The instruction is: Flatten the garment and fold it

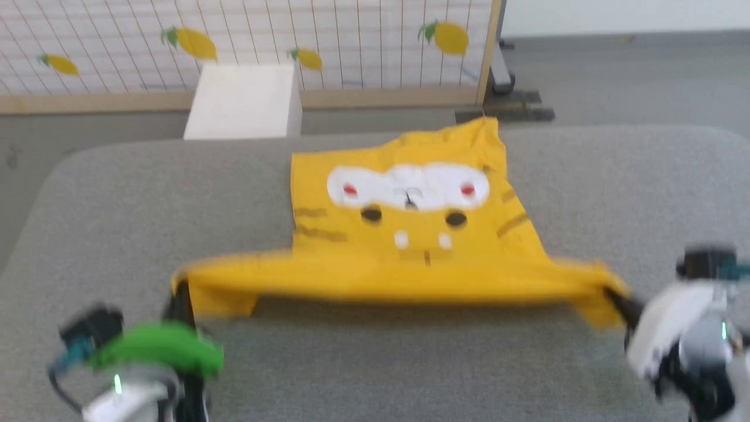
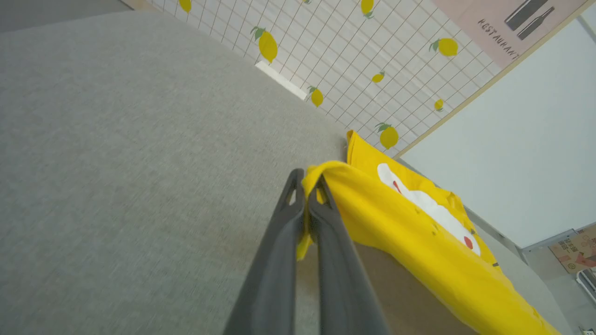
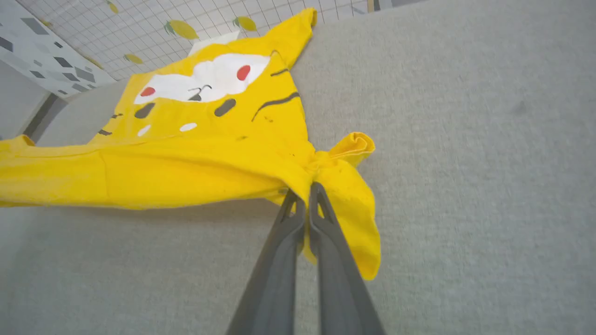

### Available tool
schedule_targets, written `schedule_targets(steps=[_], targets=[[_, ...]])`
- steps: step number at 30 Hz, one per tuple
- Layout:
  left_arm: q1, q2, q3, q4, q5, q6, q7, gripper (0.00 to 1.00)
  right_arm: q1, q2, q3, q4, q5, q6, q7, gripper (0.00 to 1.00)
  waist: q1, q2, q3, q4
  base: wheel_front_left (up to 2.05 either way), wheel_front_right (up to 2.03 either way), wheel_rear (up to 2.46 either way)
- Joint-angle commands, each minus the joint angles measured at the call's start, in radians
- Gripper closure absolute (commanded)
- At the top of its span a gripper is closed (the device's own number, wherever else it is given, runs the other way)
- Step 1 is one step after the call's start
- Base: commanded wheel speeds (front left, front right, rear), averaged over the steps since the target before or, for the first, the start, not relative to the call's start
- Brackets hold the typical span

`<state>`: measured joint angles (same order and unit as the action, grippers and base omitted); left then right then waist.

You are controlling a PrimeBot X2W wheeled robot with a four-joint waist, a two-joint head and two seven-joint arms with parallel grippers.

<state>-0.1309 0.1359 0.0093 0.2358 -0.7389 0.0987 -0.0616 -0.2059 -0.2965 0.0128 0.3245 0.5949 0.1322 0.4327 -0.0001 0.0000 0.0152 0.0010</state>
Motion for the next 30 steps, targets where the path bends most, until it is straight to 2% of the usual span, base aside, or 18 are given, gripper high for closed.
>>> schedule_targets(steps=[1,5,9,10,14,19,20,21,25,30], targets=[[0.066,-0.006,0.004,-0.018,-0.012,0.014,0.011,1.0,0.063,0.007,-0.023,-0.014,-0.03,-0.002,0.009,1.0,0.0001,0.0,-0.065,0.021,0.0,0.0,0.0],[0.208,-0.014,-0.004,-0.04,-0.018,0.05,0.052,1.0,0.202,0.05,-0.06,-0.046,-0.086,-0.002,0.053,1.0,0.0001,0.0,-0.076,0.018,0.0,0.0,0.0],[0.282,0.022,-0.047,-0.025,0.031,0.093,0.124,1.0,0.266,0.054,-0.054,-0.075,-0.172,-0.002,0.103,1.0,0.0001,0.0,-0.069,0.013,0.0,0.0,0.0],[0.284,0.053,-0.081,-0.004,0.074,0.1,0.151,1.0,0.265,0.06,-0.048,-0.085,-0.208,-0.002,0.12,1.0,0.0001,0.0,-0.059,0.01,0.0,0.0,0.0],[0.251,0.085,-0.143,0.028,0.142,0.108,0.184,1.0,0.236,0.058,0.018,-0.075,-0.273,-0.002,0.184,1.0,0.0001,0.0,-0.041,0.006,0.0,0.0,0.0],[0.215,0.086,-0.163,0.037,0.167,0.109,0.167,1.0,0.208,0.047,0.082,-0.043,-0.332,-0.002,0.286,1.0,0.0001,0.0,-0.027,0.005,0.0,0.0,0.0],[0.211,0.083,-0.161,0.036,0.164,0.106,0.159,1.0,0.203,0.049,0.081,-0.047,-0.334,-0.002,0.294,0.79,0.0001,0.0,-0.026,0.005,0.0,0.0,0.0],[0.209,0.082,-0.161,0.035,0.162,0.103,0.154,1.0,0.2,0.049,0.08,-0.053,-0.333,-0.002,0.3,0.0,0.0001,0.0,-0.025,0.005,0.0,0.0,0.0],[0.207,0.083,-0.155,0.017,0.158,0.099,0.134,1.0,0.211,0.055,0.039,-0.128,-0.265,-0.002,0.352,0.0,0.0001,0.0,-0.029,0.005,0.0,0.0,0.0],[0.228,0.086,-0.153,-0.022,0.16,0.11,0.126,1.0,0.234,0.105,-0.104,-0.305,-0.093,-0.002,0.414,0.0,0.0001,0.0,-0.038,0.002,0.0,0.0,0.0]])
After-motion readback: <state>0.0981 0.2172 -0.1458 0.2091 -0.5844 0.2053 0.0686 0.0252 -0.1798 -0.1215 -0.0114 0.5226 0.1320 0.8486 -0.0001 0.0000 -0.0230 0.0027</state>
